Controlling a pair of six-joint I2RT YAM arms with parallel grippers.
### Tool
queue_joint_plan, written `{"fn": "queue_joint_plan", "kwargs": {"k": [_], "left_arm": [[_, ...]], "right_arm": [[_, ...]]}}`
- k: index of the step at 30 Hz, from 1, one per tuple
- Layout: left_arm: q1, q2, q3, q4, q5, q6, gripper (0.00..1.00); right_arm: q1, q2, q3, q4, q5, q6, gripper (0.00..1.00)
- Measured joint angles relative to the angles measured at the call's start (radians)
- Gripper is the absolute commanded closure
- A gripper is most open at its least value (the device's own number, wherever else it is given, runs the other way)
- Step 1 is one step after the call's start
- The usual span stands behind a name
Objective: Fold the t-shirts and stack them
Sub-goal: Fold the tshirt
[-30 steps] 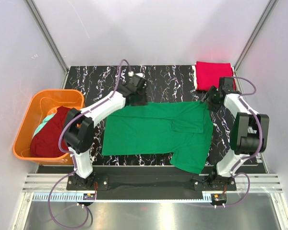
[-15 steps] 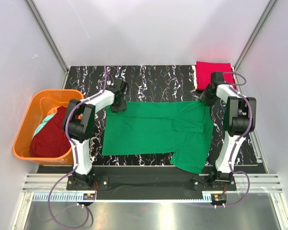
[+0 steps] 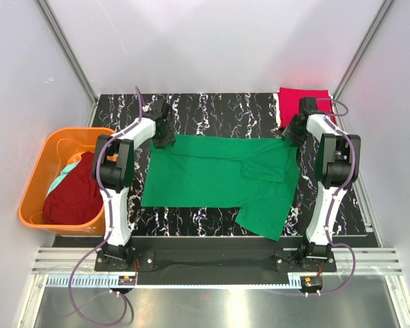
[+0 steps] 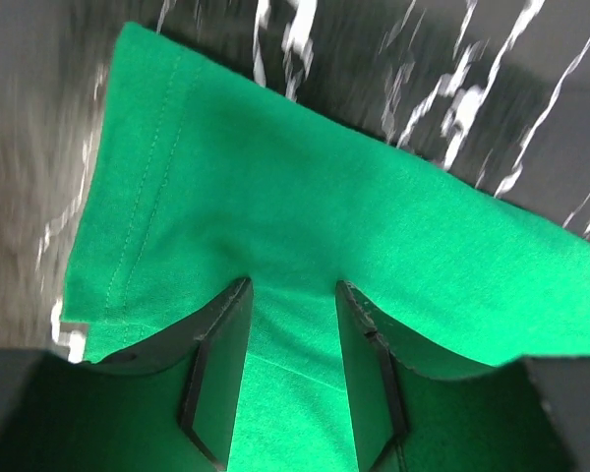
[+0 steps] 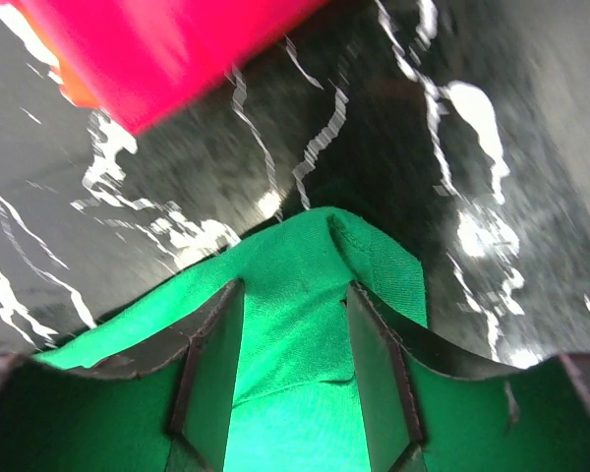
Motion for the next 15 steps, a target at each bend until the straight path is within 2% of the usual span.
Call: {"fn": "queue_joint_plan", "kwargs": {"k": [5, 9, 12, 15], "left_arm": [[0.016, 0.058, 0.095, -0.014, 0.007, 0.008, 0.52], [0.016, 0.049, 0.088, -0.017, 0.007, 0.027, 0.42], [0.015, -0.03, 0.025, -0.044, 0.0, 0.036, 0.38], [0.005, -0.181, -0.062, -0.061, -0.021, 0.041, 0.36]], "right_arm": [[0.003, 0.069, 0.104, -0.01, -0.043, 0.011, 0.46], [0.004, 0.08, 0.124, -0.012, -0.062, 0.011, 0.41], [0.007, 0.06, 0.114, -0.038, -0.054, -0.004, 0.34], [0.011, -0.024, 0.048, -0.092, -0.008, -0.031, 0.25]]}}
